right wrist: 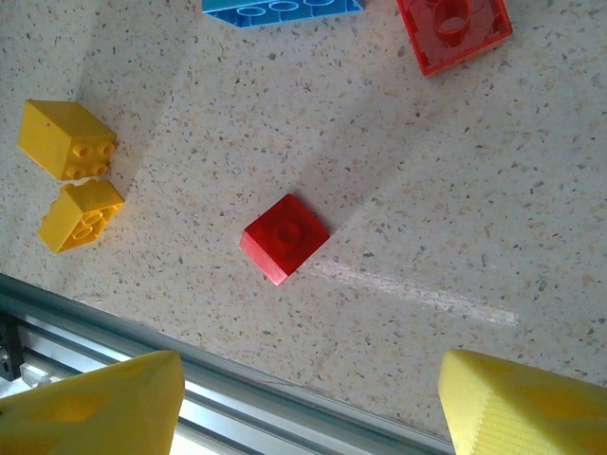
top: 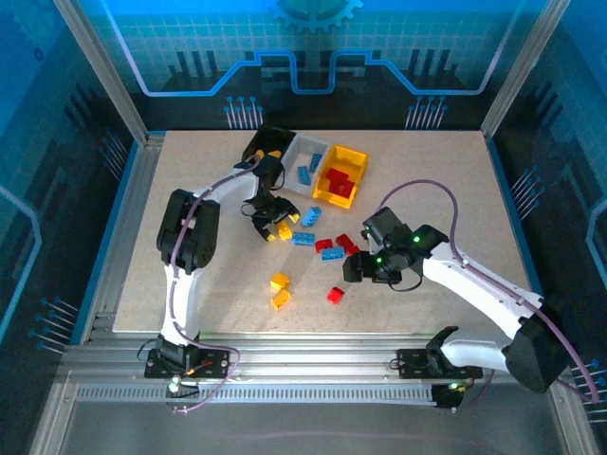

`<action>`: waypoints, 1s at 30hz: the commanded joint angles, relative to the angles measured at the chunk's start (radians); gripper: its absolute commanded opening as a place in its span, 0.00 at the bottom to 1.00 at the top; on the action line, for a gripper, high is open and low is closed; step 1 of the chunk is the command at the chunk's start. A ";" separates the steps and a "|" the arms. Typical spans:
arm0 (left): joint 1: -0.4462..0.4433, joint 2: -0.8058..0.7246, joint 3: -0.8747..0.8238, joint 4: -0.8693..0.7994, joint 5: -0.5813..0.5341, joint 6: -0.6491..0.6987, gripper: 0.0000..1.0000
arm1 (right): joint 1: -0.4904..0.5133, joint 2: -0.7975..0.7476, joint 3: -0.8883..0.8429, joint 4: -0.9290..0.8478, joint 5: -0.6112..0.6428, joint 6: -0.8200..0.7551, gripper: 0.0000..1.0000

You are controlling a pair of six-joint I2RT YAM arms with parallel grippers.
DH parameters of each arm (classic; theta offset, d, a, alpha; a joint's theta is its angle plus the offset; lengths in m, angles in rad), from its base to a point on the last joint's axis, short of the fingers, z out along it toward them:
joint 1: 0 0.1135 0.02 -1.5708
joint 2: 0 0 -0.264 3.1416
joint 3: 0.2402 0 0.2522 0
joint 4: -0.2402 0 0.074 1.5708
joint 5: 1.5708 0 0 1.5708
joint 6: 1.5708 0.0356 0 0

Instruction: Sort the legos into containers by color

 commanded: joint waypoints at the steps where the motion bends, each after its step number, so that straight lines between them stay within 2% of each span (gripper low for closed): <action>1: 0.012 -0.017 -0.029 0.056 0.009 -0.012 0.75 | -0.003 -0.006 -0.001 0.004 -0.009 0.024 0.73; 8: 0.024 0.045 0.035 -0.060 -0.018 0.060 0.73 | 0.009 0.017 0.011 0.017 -0.007 0.036 0.73; 12: 0.022 0.081 0.055 -0.110 -0.032 0.104 0.67 | 0.018 0.036 0.022 0.019 -0.005 0.045 0.73; 16: 0.024 0.085 0.037 -0.117 -0.042 0.134 0.57 | 0.027 0.052 0.033 0.023 0.003 0.054 0.73; 23: 0.042 0.065 0.014 -0.096 -0.025 0.170 0.31 | 0.040 0.093 0.067 0.026 0.013 0.058 0.72; 30: 0.093 -0.006 0.026 -0.099 -0.023 0.213 0.32 | 0.051 0.177 0.137 0.026 0.009 0.034 0.73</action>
